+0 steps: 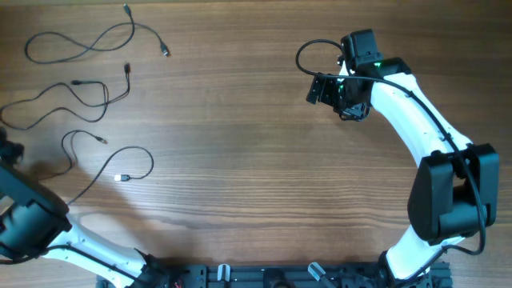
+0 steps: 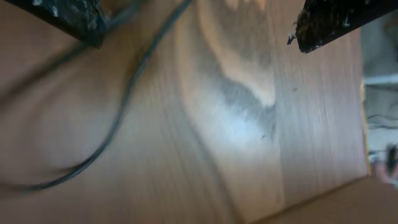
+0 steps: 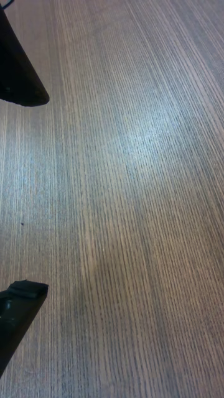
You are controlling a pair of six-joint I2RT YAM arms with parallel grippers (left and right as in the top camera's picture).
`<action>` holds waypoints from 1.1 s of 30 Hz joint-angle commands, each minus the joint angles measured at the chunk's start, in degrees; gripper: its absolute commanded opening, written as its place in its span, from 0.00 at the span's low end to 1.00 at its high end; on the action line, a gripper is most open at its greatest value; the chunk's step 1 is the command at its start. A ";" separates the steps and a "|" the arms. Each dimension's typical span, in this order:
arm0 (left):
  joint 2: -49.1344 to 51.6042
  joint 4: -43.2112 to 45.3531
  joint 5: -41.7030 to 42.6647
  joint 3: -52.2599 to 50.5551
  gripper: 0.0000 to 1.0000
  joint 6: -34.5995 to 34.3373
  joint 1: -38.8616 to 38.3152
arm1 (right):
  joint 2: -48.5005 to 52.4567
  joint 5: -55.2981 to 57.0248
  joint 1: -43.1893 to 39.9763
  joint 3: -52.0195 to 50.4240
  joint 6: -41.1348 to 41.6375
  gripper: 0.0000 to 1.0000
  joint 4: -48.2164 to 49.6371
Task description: Untangle cables
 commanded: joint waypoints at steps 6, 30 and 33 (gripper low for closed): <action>-1.57 1.18 40.00 6.93 0.69 0.68 -3.48 | -0.15 -0.13 -0.07 -0.07 0.46 0.91 0.31; -0.31 0.83 32.61 -7.41 0.63 14.47 -7.67 | -0.15 -0.09 -0.07 -0.07 0.24 0.91 1.27; -0.31 0.48 33.59 -7.41 0.43 15.69 -7.67 | -0.15 -0.11 -0.07 -0.07 0.28 0.91 1.27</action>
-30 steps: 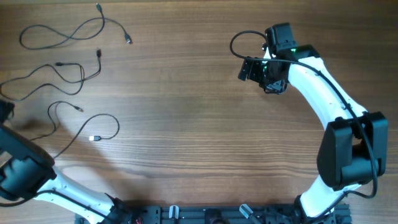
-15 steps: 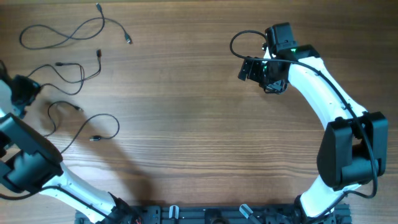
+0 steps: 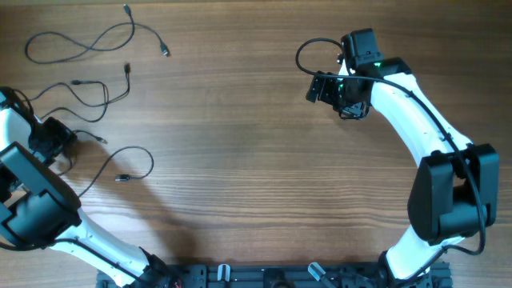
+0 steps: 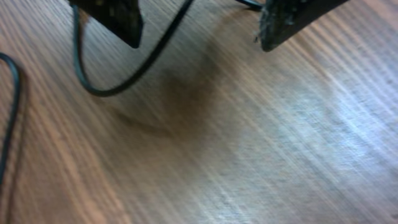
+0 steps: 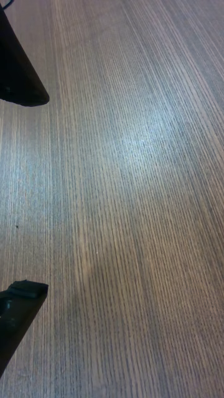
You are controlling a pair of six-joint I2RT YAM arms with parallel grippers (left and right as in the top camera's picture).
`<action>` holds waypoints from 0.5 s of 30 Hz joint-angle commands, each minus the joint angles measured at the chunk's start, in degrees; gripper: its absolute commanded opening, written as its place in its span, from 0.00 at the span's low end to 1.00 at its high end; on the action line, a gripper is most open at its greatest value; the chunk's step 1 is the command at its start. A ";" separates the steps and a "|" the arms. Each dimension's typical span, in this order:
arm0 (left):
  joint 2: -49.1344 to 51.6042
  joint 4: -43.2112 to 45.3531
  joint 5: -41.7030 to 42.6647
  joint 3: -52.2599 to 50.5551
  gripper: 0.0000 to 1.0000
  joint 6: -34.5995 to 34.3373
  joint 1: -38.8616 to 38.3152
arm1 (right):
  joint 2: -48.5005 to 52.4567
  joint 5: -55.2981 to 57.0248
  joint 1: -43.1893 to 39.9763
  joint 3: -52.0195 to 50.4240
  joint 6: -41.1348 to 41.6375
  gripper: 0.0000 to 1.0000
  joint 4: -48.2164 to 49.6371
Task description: Untangle cables
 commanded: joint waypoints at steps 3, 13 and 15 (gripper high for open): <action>0.04 -0.74 3.13 -0.70 0.19 4.13 0.33 | -0.15 -0.11 -0.04 -0.07 0.28 0.91 0.17; 0.04 -7.76 -0.63 -0.79 0.04 16.11 0.33 | -0.15 -0.13 -0.04 -0.07 0.31 0.91 0.09; 0.04 -9.62 -2.47 -0.79 0.04 17.55 0.44 | -0.15 -0.13 -0.04 -0.07 0.31 0.91 0.11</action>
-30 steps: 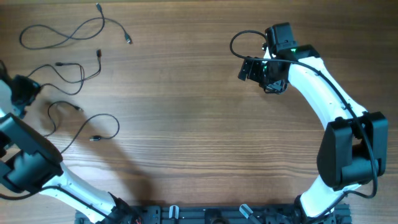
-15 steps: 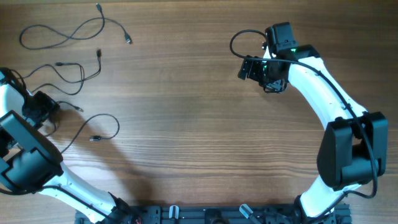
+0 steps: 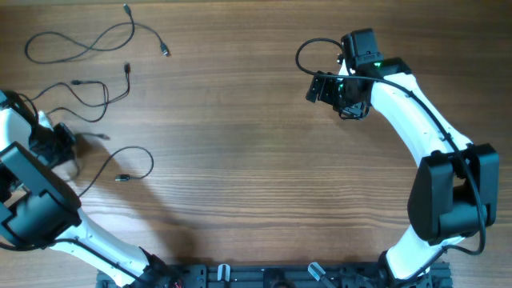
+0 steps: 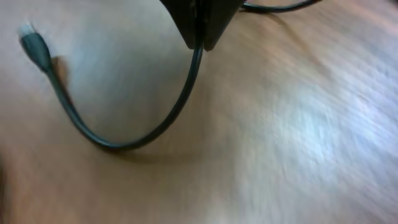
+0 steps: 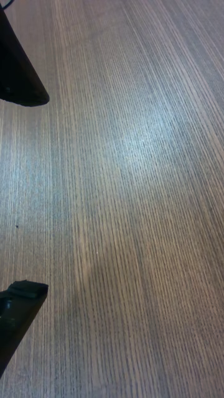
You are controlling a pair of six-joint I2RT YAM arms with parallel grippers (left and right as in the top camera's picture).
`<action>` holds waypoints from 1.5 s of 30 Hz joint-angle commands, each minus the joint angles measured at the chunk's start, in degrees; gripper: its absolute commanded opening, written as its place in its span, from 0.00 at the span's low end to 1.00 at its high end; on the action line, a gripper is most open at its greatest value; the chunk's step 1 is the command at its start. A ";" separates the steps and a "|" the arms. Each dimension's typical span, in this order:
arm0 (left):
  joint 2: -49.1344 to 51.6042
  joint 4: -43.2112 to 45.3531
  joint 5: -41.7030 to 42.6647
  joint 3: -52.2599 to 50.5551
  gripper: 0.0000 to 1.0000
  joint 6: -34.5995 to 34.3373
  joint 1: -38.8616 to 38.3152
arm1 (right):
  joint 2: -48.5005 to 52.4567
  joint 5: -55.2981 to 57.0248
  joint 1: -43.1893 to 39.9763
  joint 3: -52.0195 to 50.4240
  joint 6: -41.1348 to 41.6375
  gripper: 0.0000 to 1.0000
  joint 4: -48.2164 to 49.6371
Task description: Untangle cables
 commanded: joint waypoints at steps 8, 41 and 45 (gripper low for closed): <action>-0.11 -5.31 11.58 -0.46 0.04 13.18 0.44 | -0.15 -0.11 -0.07 -0.07 0.31 0.91 0.46; -8.41 -13.51 4.72 -0.20 1.00 7.13 0.50 | -0.15 -2.05 -0.07 -0.07 0.22 0.92 0.57; -8.41 -11.61 4.72 -0.22 1.00 7.13 0.48 | -0.15 -2.03 -0.07 -0.07 0.22 0.92 0.57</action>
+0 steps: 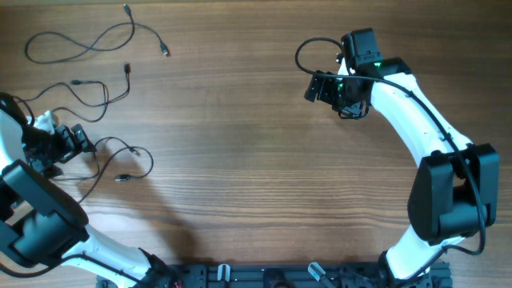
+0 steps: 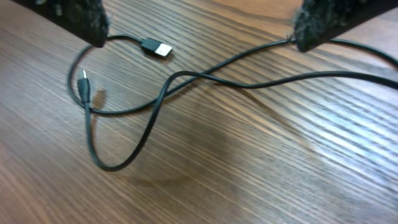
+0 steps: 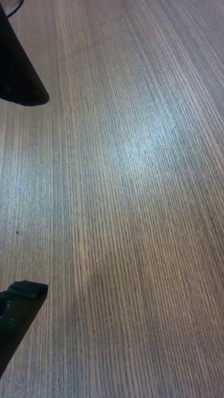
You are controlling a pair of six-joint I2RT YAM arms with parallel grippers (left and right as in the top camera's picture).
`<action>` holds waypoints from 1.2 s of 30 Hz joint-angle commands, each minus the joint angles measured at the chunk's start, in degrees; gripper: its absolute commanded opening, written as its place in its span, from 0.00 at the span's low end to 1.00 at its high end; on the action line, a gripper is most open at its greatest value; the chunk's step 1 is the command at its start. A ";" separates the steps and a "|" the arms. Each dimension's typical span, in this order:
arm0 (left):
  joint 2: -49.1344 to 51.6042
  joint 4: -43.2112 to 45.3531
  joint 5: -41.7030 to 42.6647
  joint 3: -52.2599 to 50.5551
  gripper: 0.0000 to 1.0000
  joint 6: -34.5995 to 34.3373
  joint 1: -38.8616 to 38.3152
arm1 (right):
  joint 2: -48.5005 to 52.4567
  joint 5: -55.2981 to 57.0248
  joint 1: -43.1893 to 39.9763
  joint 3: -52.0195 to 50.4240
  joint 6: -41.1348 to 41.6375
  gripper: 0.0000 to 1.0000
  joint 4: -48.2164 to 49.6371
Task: Untangle cables
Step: 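Release the cable and lift the left gripper at the left edge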
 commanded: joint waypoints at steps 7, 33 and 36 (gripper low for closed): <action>-0.48 11.50 3.32 -0.63 1.00 -0.96 0.17 | -0.15 -0.72 -0.07 -0.07 0.22 0.92 0.11; 4.35 28.50 -13.31 -0.66 1.00 -10.60 8.33 | -0.15 -0.72 -0.07 -0.07 0.48 0.92 0.37; 6.03 28.33 -13.29 -0.66 0.97 -10.60 8.48 | -0.15 -0.72 -0.07 -0.07 0.48 0.92 0.26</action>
